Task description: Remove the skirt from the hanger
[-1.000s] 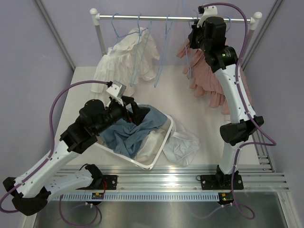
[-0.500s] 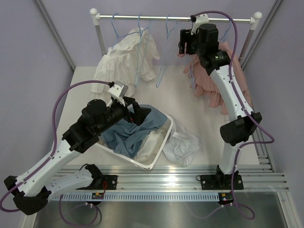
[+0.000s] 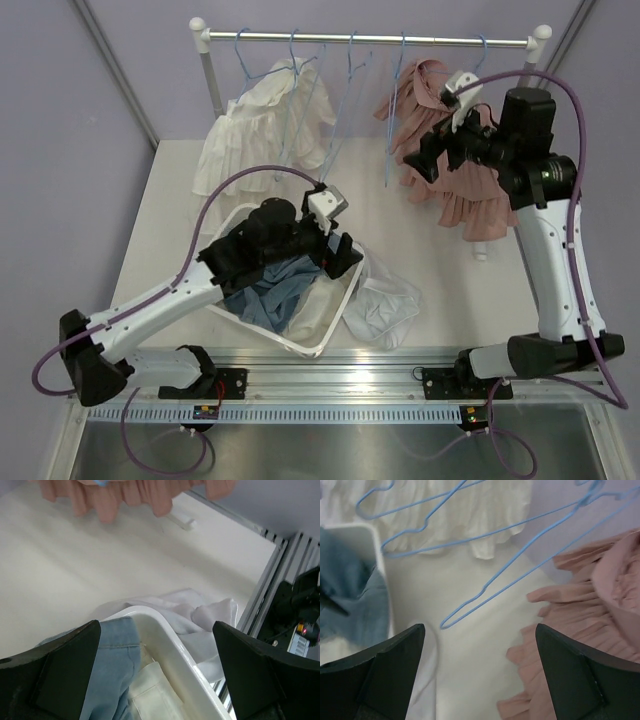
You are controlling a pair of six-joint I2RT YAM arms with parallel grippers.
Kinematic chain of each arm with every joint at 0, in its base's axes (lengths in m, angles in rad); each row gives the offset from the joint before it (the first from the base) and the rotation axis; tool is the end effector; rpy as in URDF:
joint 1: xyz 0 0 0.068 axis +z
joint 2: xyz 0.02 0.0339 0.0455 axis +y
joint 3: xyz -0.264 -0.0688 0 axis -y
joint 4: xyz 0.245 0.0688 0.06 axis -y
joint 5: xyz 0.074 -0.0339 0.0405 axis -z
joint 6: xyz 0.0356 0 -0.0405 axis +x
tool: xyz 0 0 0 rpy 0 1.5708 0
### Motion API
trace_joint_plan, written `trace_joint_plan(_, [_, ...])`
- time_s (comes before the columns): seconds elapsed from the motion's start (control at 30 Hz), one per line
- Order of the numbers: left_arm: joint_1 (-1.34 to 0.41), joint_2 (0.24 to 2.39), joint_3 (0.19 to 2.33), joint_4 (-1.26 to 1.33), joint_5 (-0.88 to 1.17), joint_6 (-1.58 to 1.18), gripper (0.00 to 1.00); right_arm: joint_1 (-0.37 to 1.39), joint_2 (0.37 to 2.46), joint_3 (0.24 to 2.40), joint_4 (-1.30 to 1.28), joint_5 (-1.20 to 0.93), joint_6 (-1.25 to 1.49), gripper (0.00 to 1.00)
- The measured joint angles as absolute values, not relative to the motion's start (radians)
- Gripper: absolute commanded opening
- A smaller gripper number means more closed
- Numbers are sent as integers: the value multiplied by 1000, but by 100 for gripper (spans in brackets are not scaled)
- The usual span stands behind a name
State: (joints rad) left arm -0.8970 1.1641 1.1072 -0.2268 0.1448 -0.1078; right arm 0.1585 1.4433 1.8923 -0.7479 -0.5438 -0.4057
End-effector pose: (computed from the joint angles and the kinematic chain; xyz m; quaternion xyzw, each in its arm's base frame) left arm 0.1635 -0.2130 0.3714 0.3468 0.7199 -0.3389 0.4966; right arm 0.2745 0.0625 0.5050 -0.3689 0.6999 0.1439 0.5944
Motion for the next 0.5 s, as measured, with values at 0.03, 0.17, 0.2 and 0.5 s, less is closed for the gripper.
trace_joint_plan(0.03, [-909,1193,1119,-226,158,-89,99,152,1412,1856,-773,-581,-432,99])
trace_joint_plan(0.17, [-971,1322,1193,-237,229,35,99,132,1279,1638,-862,-729,-551,99])
trace_joint_plan(0.2, [-984,1347,1214,-246,247,59,99,128,1257,1591,-889,-751,-572,99])
trace_joint_plan(0.5, [-1058,1505,1358,-383,337,203,91,58,1148,1421,-956,-825,-617,99])
